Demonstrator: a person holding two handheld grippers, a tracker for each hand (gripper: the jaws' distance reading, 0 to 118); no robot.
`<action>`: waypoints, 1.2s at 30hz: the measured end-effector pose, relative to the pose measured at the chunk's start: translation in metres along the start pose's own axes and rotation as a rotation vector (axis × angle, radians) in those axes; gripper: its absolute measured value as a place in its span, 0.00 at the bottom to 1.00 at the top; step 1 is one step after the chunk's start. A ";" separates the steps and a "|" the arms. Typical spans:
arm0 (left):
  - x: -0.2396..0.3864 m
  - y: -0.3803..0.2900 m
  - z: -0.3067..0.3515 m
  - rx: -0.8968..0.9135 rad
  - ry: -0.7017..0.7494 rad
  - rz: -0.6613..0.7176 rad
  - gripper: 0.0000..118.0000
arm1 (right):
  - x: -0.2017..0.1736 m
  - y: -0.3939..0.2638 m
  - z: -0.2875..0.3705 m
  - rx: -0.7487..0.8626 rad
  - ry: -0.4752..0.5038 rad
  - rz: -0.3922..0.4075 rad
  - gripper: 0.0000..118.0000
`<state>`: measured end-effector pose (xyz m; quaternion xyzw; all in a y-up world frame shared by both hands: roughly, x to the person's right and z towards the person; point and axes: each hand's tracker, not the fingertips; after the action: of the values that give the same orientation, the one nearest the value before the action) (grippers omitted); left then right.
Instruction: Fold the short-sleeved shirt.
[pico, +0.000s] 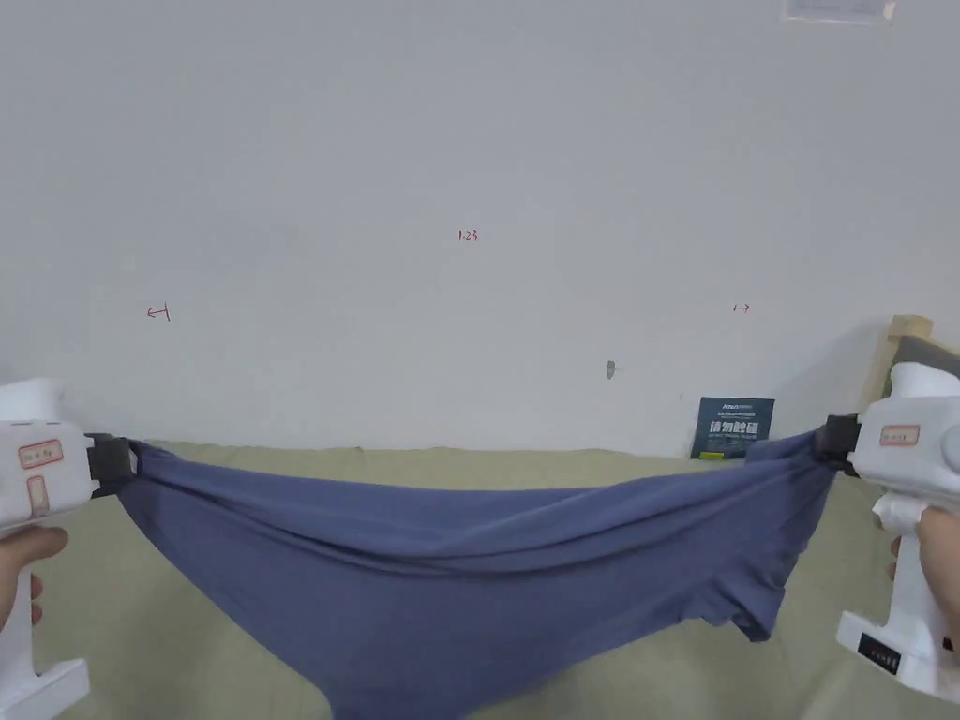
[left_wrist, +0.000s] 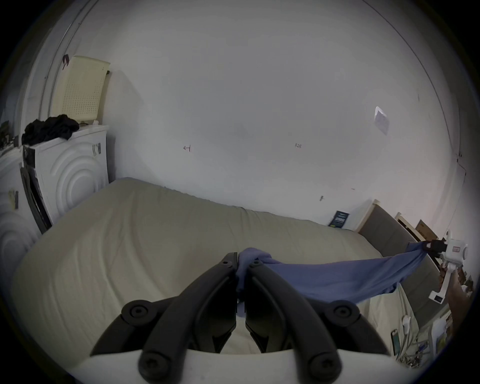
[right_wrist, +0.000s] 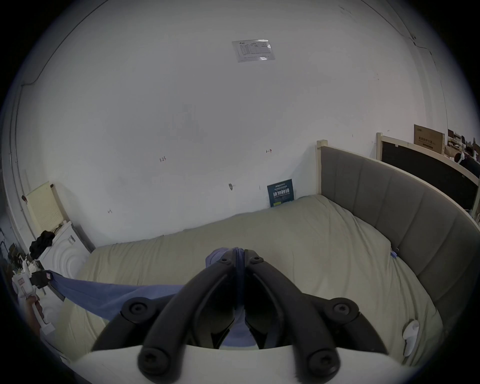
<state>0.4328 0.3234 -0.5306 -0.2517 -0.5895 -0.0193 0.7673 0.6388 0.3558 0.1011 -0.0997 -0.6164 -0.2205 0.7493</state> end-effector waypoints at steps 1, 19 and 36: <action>0.000 -0.012 0.014 0.002 -0.005 -0.001 0.00 | 0.003 -0.012 0.012 -0.012 0.001 0.011 0.05; -0.092 -0.340 0.199 -0.350 0.096 0.146 0.00 | 0.108 -0.358 0.146 -0.387 -0.061 -0.028 0.05; -0.026 -0.338 0.335 -0.059 0.106 -0.119 0.74 | 0.034 -0.368 0.304 -0.075 0.304 0.100 0.89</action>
<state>0.0145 0.1584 -0.3717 -0.2373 -0.5611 -0.0958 0.7872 0.2095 0.1520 0.1557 -0.1234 -0.4816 -0.2183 0.8398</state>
